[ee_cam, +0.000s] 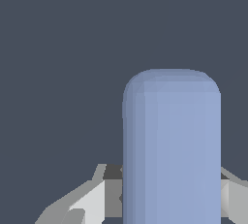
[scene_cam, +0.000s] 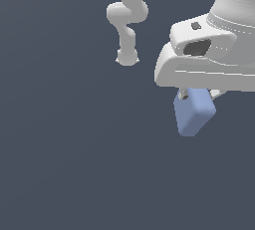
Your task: Pick up the object and move it to a goal position.
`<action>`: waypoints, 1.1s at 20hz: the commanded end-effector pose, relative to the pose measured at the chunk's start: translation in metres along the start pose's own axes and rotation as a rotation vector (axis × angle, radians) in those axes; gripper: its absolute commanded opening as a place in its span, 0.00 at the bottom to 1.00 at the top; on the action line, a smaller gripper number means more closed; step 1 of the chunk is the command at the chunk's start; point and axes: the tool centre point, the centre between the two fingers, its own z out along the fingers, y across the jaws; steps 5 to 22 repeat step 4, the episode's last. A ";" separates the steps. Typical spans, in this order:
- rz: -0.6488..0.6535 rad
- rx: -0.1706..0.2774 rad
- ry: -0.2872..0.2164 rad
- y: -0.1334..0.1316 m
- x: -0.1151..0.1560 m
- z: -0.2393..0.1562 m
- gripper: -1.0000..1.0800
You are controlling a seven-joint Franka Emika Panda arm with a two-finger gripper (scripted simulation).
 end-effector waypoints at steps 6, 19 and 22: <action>0.000 0.000 0.000 -0.001 0.001 -0.002 0.00; 0.000 0.000 0.000 -0.001 0.001 -0.002 0.00; 0.000 0.000 0.000 -0.001 0.001 -0.002 0.00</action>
